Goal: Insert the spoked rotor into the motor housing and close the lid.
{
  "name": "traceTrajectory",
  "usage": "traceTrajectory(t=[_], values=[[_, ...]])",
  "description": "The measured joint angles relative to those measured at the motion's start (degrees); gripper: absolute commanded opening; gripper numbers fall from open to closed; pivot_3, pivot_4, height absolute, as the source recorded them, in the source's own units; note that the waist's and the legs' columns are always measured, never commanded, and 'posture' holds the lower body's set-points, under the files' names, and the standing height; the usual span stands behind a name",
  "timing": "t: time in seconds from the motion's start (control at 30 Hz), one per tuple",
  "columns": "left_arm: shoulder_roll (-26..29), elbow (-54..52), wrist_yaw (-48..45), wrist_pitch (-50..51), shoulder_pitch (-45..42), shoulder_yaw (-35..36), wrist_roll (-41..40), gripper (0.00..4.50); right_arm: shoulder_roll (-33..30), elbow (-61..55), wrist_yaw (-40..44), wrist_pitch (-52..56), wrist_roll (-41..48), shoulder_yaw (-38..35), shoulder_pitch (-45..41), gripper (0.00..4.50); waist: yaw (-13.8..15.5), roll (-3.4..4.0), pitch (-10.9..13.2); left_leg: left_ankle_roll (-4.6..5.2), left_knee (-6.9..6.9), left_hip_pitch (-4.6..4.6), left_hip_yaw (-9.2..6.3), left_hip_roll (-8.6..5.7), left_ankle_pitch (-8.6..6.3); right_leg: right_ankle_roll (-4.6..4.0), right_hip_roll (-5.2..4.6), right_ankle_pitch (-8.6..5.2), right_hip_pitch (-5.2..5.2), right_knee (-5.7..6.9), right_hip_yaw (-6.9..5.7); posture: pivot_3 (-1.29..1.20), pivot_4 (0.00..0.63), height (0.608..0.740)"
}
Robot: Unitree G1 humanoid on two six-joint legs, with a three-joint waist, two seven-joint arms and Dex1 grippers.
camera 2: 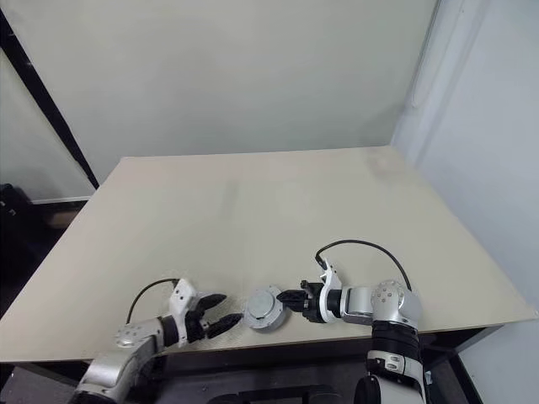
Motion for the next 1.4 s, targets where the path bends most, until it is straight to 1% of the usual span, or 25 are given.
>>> traceTrajectory(t=[0.2,0.3,0.4,0.57,0.7,0.8,0.97,1.17,1.4], values=[[-0.2,-6.5,2.8,15.8,3.1,7.5,-10.8,4.5,0.6,0.0,0.0,0.0,0.4,-0.2,0.3,1.27,-0.7,-0.07,0.0,0.0,-0.02,-0.02,0.01,-0.01,0.0,0.02,-0.03,0.0,-0.03,-0.03,0.04,0.0,0.0,0.74],[-2.2,-8.2,6.1,21.1,4.3,9.6,-14.1,4.5,1.4,0.0,0.0,0.0,0.8,-1.1,0.9,1.27,-0.7,-0.11,0.1,0.0,-0.06,-0.03,0.0,-0.02,0.0,0.03,-0.03,-0.02,-0.05,-0.04,0.05,0.0,0.0,0.74],[-3.7,-9.3,8.2,24.0,4.8,11.4,-16.7,4.5,2.5,0.0,-0.2,0.3,1.0,-2.7,1.2,1.26,-0.8,-0.15,0.1,0.0,-0.08,-0.03,0.02,-0.01,0.0,0.03,-0.01,-0.01,-0.08,-0.02,0.08,0.0,0.0,0.74],[-7.6,-10.4,11.9,25.9,5.7,14.4,-19.9,4.5,5.1,0.1,-0.8,0.4,3.3,-4.9,1.3,1.2,-0.7,-0.18,0.2,-0.01,-0.09,-0.17,0.02,-0.04,0.0,0.02,0.0,-0.01,-0.24,-0.01,0.1,0.0,0.0,0.74],[-11.7,-10.5,15.3,27.3,5.7,17.2,-23.9,4.5,6.6,0.2,-1.2,0.4,5.1,-5.8,1.2,1.2,-0.5,-0.25,0.2,-0.01,-0.04,-0.5,0.02,-0.16,0.0,0.04,-0.07,0.0,-0.49,-0.02,0.15,0.0,0.0,0.74],[-14.1,-11.2,17.6,27.8,5.6,19.1,-26.5,4.5,7.2,0.2,-1.9,0.4,6.3,-6.4,1.1,1.2,-0.5,-0.26,0.2,0.0,0.07,-0.89,-0.01,-0.24,0.0,-0.17,-0.12,0.14,-0.78,-0.05,0.14,0.0,0.0,0.74],[-16.8,-11.2,19.8,27.9,5.1,20.8,-29.6,4.5,7.3,0.2,-2.9,0.4,6.9,-6.7,1.1,1.2,-0.5,-0.27,0.2,0.0,0.08,-0.94,-0.02,-0.29,0.0,-0.17,-0.13,0.14,-0.78,-0.12,0.15,0.0,0.0,0.74],[-19.9,-11.2,21.8,27.9,3.9,21.1,-32.0,4.5,7.9,0.1,-3.7,0.4,8.0,-6.9,1.0,1.2,-0.5,-0.28,0.2,0.0,0.09,-0.93,-0.05,-0.29,0.0,-0.17,-0.1,0.14,-0.77,-0.08,0.13,0.0,0.0,0.74],[-20.8,-8.1,21.7,27.2,3.0,20.3,-32.1,4.5,9.3,0.0,-4.5,0.4,11.1,-7.4,0.4,1.2,-0.5,-0.28,0.2,0.01,0.1,-0.93,-0.05,-0.3,0.0,-0.17,-0.09,0.14,-0.76,-0.09,0.13,0.0,0.0,0.74]])
